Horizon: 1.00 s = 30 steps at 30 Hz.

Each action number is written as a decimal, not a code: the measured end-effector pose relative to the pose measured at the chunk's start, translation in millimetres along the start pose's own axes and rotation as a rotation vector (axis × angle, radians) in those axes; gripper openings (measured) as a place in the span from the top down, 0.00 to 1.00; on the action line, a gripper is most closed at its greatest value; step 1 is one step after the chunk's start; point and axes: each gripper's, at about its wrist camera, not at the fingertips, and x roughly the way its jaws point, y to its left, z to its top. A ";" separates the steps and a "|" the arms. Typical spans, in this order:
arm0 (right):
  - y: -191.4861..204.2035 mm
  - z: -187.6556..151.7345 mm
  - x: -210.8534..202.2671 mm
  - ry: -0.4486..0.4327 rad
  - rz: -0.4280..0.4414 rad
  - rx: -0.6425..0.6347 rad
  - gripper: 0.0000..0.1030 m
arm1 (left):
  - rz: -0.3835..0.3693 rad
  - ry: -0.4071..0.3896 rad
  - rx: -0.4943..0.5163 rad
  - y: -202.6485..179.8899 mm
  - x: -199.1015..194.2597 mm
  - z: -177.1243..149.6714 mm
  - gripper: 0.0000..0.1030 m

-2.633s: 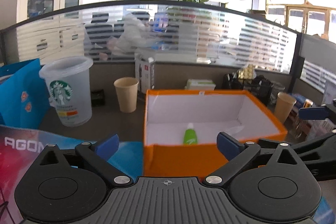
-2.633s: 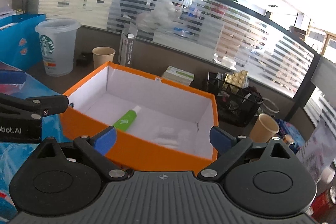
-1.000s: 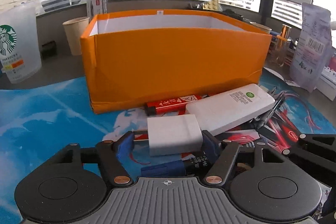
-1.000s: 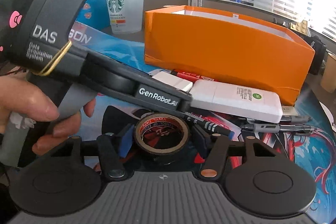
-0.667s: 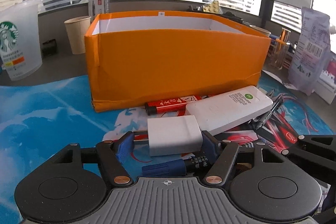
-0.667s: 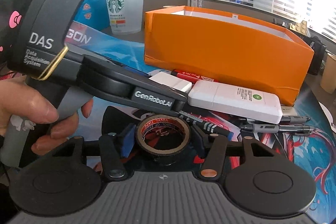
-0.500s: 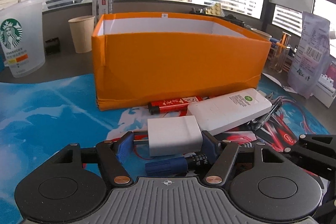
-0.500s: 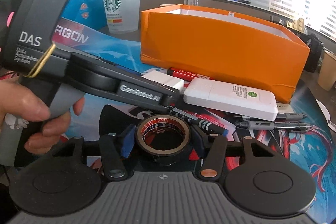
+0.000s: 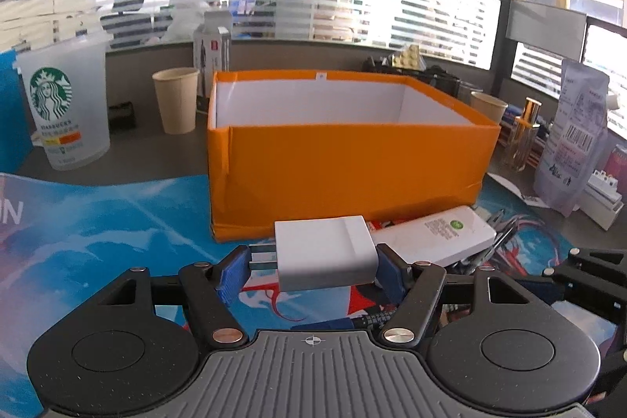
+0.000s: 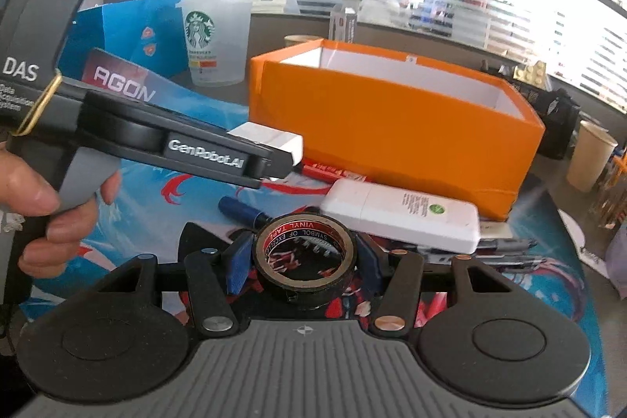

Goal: Organize rigid objects
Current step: 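Grasp the white charger block with the left gripper while the right grasps the black tape roll, then lift both held items and carry them over the orange box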

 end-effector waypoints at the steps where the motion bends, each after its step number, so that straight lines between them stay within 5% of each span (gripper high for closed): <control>1: -1.0 1.8 -2.1 -0.007 -0.007 -0.001 0.49 | 0.002 -0.005 0.001 -0.6 -2.2 1.4 0.34; 30: -53.7 71.5 -32.3 -0.196 -0.183 -0.013 0.49 | 0.032 -0.166 -0.003 -6.4 -32.7 69.9 0.34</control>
